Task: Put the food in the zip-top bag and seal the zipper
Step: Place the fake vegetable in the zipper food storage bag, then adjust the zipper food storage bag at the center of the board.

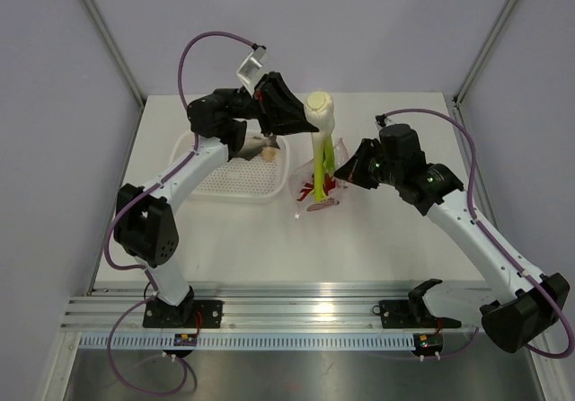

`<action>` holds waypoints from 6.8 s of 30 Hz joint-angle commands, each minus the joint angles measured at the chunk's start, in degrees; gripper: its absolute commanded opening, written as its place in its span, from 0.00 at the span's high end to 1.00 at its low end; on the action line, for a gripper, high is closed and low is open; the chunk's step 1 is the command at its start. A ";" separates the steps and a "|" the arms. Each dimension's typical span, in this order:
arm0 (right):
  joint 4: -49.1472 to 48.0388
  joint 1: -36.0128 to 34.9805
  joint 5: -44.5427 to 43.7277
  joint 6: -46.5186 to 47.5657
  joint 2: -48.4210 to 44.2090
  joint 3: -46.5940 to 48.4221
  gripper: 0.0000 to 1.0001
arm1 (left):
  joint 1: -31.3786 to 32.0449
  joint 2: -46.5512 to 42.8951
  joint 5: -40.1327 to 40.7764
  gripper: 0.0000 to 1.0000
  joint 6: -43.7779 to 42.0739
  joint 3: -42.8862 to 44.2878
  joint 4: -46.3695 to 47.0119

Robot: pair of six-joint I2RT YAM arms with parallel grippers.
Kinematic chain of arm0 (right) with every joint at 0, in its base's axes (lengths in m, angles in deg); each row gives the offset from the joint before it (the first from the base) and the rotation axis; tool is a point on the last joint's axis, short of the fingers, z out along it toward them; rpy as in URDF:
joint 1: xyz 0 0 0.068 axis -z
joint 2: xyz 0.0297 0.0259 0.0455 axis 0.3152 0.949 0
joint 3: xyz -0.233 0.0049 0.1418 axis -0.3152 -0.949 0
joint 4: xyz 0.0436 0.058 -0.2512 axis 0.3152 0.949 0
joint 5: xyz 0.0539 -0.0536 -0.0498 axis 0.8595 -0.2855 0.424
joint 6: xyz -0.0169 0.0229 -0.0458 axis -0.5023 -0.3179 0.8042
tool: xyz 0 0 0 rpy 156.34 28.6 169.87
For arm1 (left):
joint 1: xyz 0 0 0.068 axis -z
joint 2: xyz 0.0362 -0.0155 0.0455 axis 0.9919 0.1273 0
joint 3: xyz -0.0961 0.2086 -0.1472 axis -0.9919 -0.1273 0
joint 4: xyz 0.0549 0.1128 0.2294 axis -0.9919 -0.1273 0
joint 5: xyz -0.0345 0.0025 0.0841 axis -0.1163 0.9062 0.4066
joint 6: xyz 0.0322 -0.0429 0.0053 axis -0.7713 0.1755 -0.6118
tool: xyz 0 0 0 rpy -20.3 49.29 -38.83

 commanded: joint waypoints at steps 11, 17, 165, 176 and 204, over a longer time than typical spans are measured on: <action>-2.29 0.23 3.62 1.24 -1.50 -0.78 1.00 | -0.13 0.87 -2.43 1.00 -3.86 6.18 11.37; -4.66 0.23 6.85 0.37 -2.29 -1.74 1.00 | 1.10 1.14 -3.49 1.00 -6.73 -0.83 20.95; -29.54 0.50 16.01 -28.29 -7.66 -10.62 1.00 | 4.44 -34.89 52.15 0.01 -57.13 -26.15 -84.62; -29.63 0.50 16.45 -28.11 -7.57 -10.53 1.00 | 4.44 -41.68 43.89 0.01 -56.42 -28.89 -82.15; -20.41 1.02 8.28 -20.65 -5.28 -10.45 1.00 | 8.22 -34.82 50.47 1.00 -51.32 -18.53 -84.08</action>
